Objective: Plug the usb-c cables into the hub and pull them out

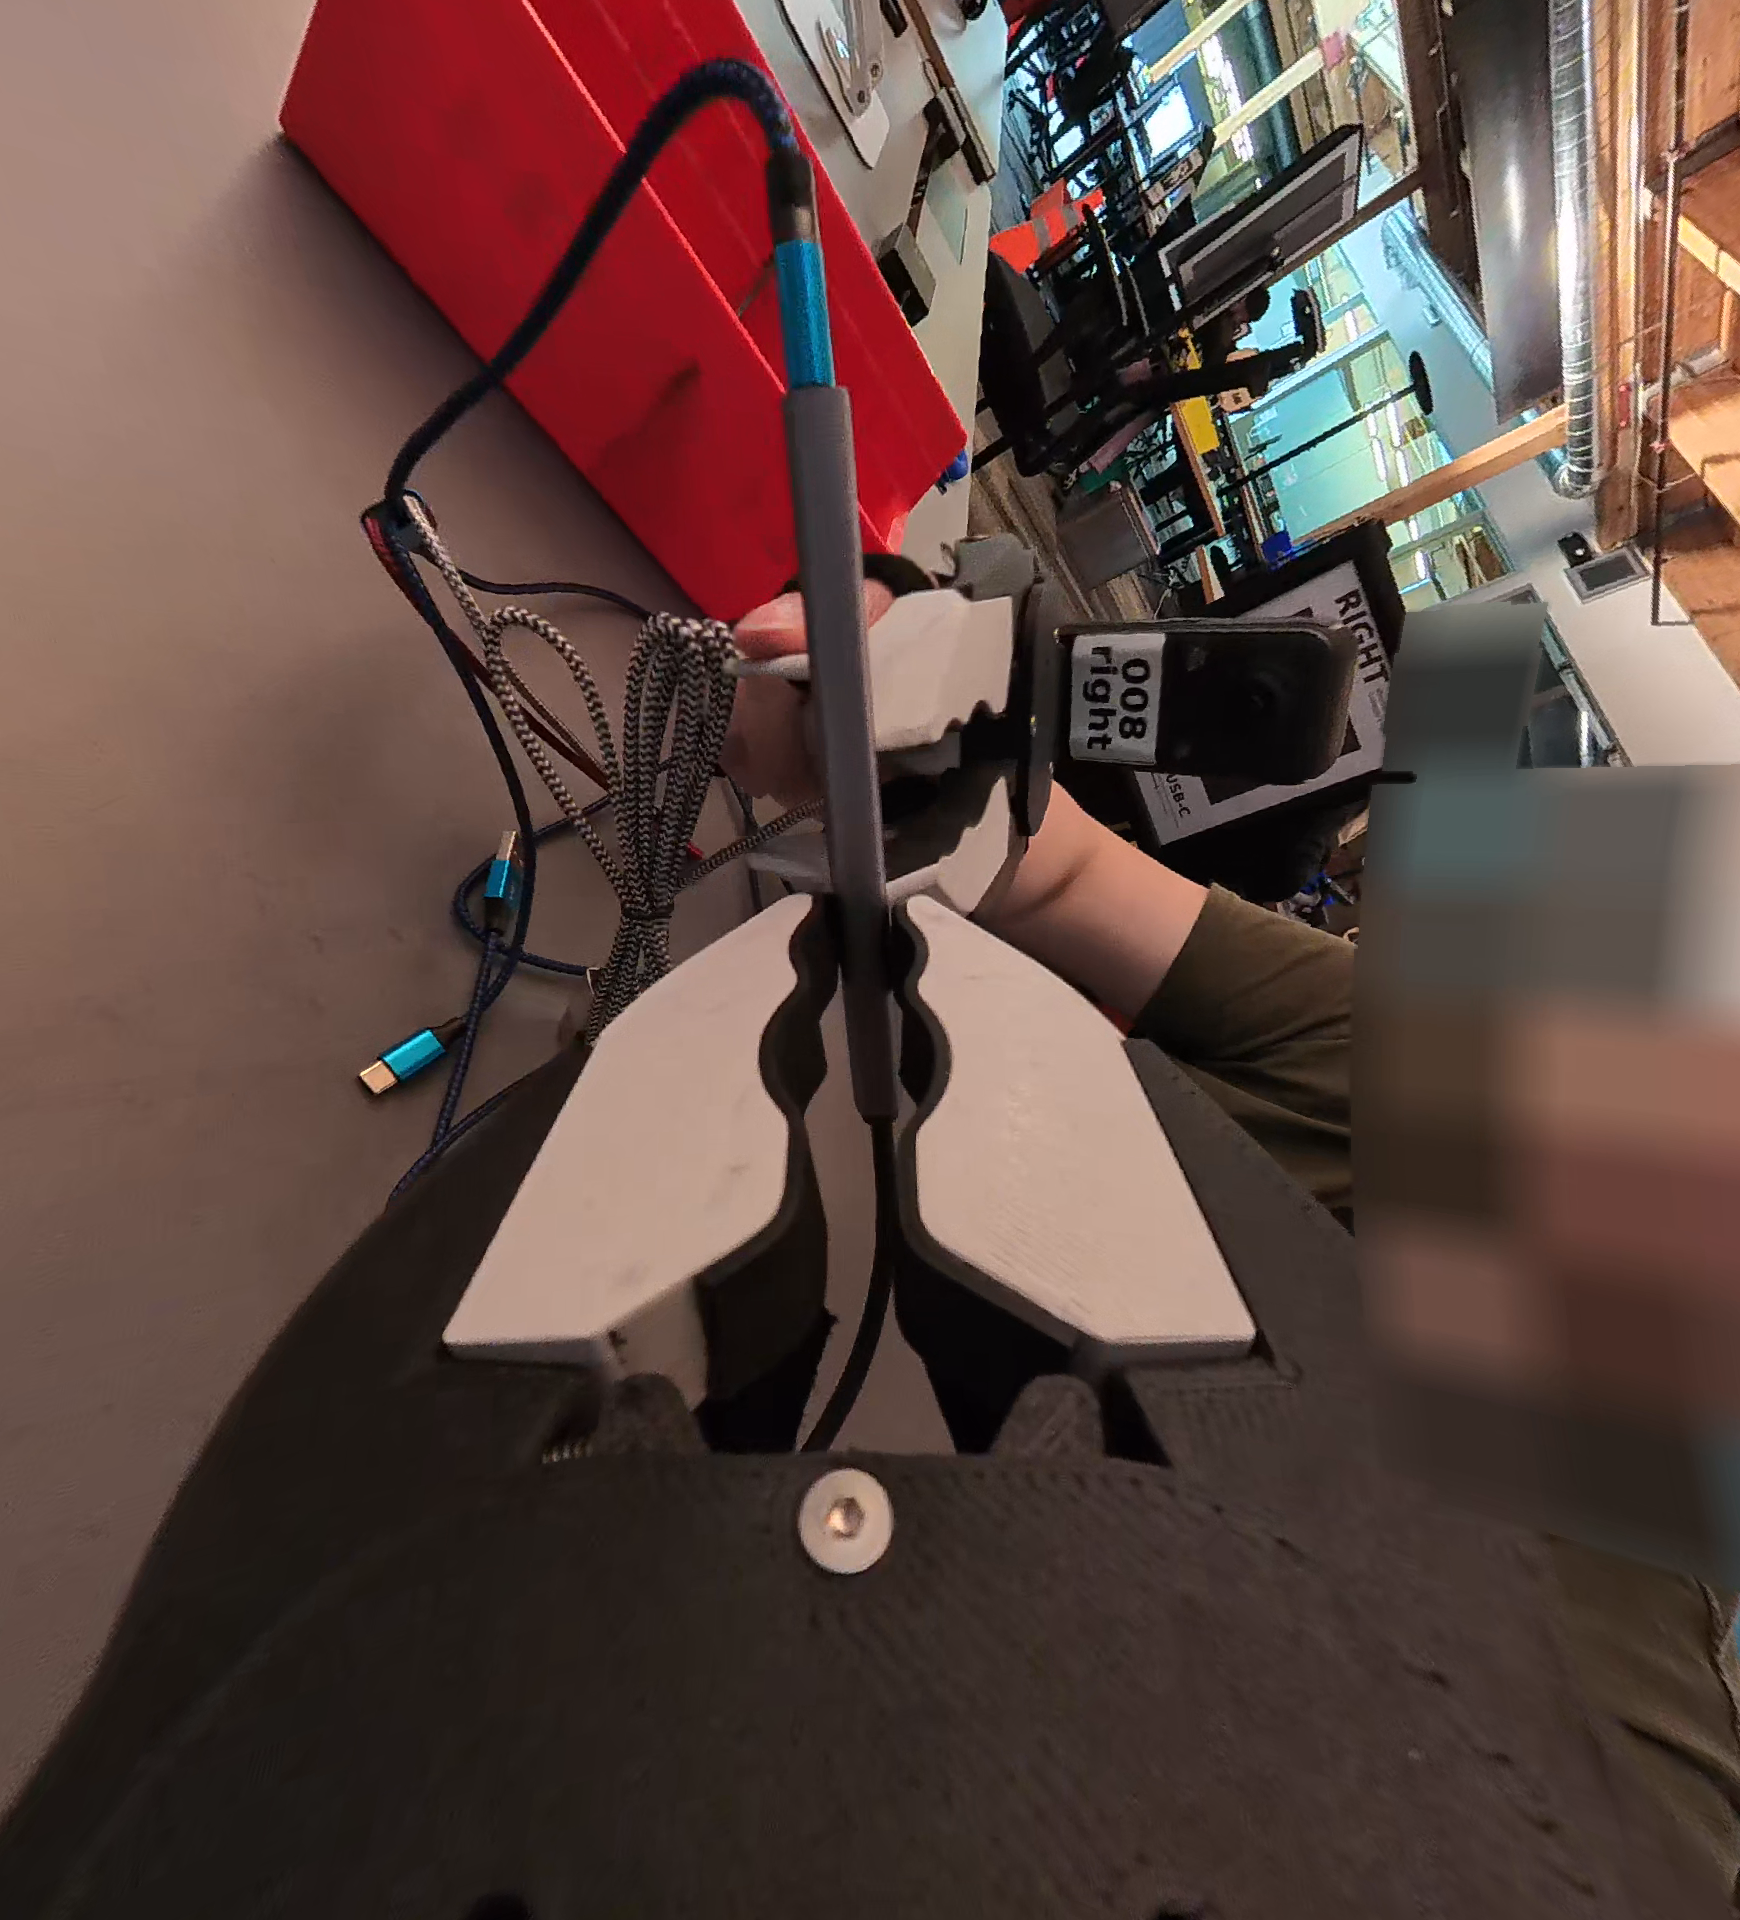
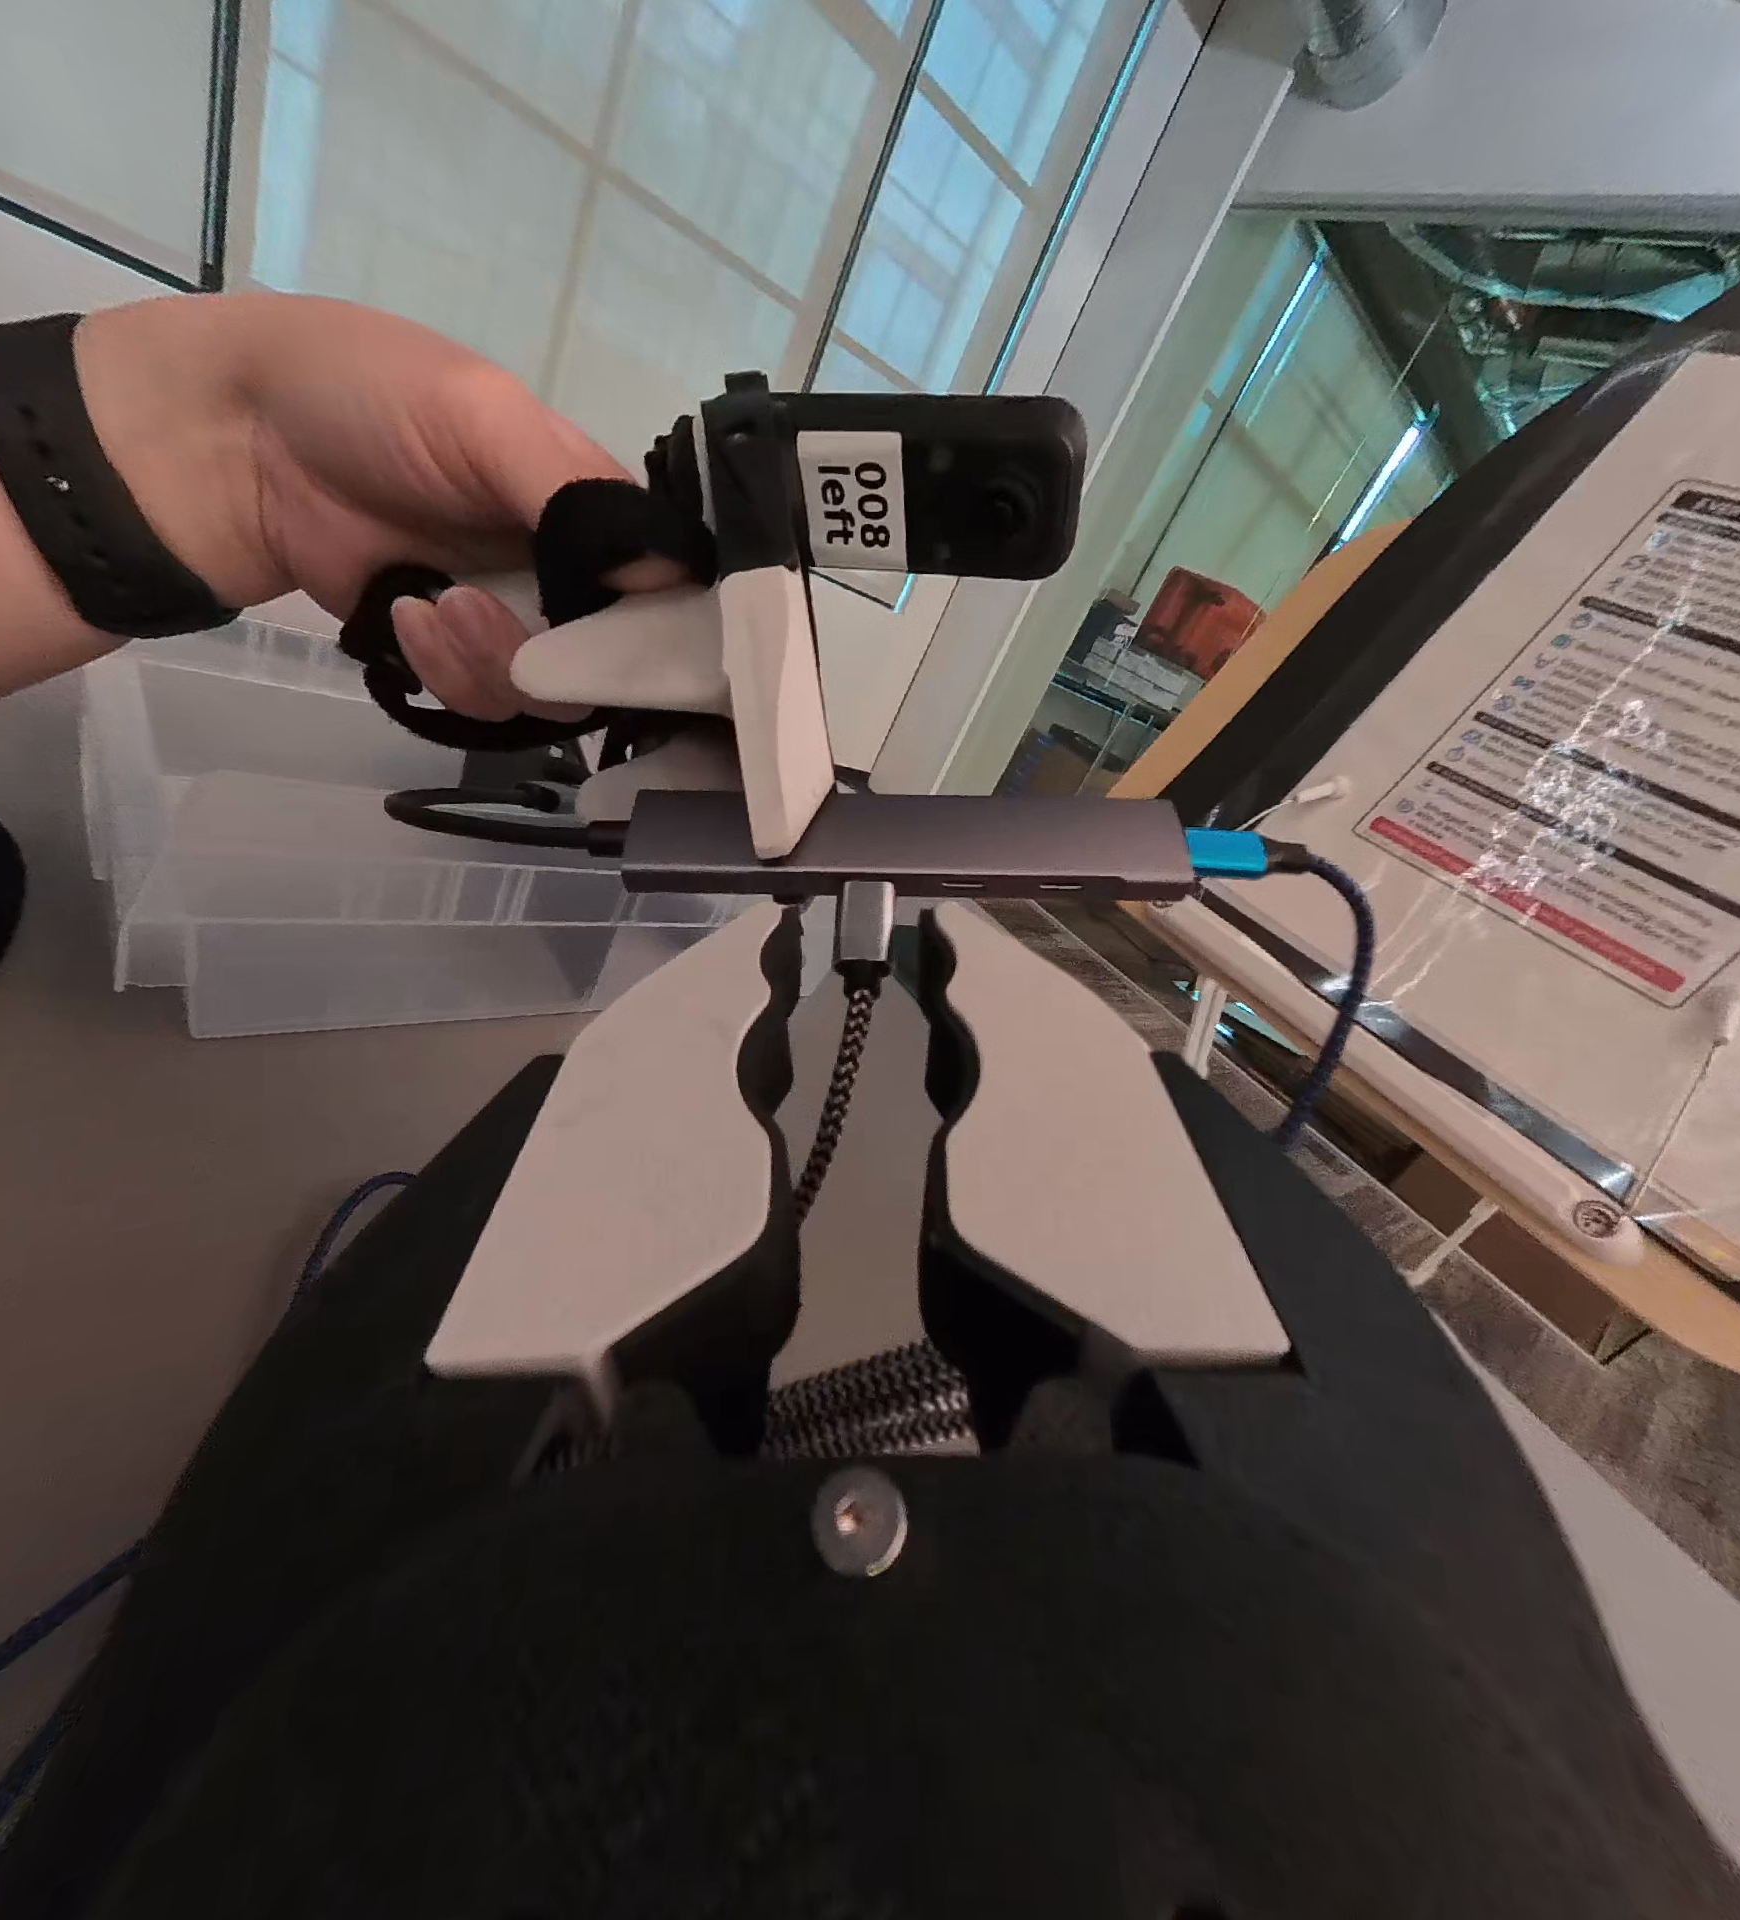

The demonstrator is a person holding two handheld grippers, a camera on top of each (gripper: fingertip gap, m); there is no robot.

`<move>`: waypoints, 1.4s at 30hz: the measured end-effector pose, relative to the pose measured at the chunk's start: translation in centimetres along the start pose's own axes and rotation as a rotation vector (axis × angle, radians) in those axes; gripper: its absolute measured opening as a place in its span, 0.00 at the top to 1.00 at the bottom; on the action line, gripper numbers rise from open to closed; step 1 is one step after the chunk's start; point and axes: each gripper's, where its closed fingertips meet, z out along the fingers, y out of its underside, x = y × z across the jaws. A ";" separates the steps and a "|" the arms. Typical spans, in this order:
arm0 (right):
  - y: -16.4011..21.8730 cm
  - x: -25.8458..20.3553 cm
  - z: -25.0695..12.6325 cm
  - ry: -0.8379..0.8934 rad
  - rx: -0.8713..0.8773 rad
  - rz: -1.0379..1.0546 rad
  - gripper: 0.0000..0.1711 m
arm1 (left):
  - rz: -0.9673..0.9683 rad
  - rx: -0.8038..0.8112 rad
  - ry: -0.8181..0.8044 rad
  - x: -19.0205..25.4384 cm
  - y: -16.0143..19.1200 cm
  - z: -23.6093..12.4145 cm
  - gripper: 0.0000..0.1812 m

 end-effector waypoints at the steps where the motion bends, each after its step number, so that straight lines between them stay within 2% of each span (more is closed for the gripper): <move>1: 0.0 -0.2 0.0 -0.011 0.000 0.005 0.89 | 0.001 -0.004 0.002 0.1 0.1 0.1 0.95; 3: 0.0 0.0 -0.1 0.019 0.005 0.002 0.93 | -0.002 -0.011 0.011 0.2 0.1 0.3 0.95; 8: -0.1 0.6 -0.3 0.047 -0.011 0.040 0.93 | 0.006 0.031 0.016 0.3 -0.6 0.4 0.95; 13: -0.8 1.3 -0.7 0.117 0.011 -0.037 0.92 | 0.077 0.081 -0.016 1.0 -1.6 0.5 0.95; 16: -1.0 1.0 -0.9 0.077 0.009 -0.069 0.93 | 0.122 0.050 -0.027 1.2 -1.1 0.7 0.95; 20: -1.0 0.5 -1.1 0.017 0.002 -0.094 0.93 | 0.074 0.040 0.076 1.8 -0.9 1.0 0.92; 22: -1.0 0.0 -1.0 -0.014 0.000 -0.112 0.93 | 0.042 0.046 0.112 1.7 -1.0 1.2 0.94; 27: -0.6 0.2 -0.9 -0.016 -0.012 -0.116 0.93 | 0.070 0.059 0.064 1.1 -1.3 1.3 0.95; 42: -1.7 1.6 -1.4 0.172 0.050 -0.117 0.93 | 0.088 0.207 0.022 2.1 -3.2 1.3 0.95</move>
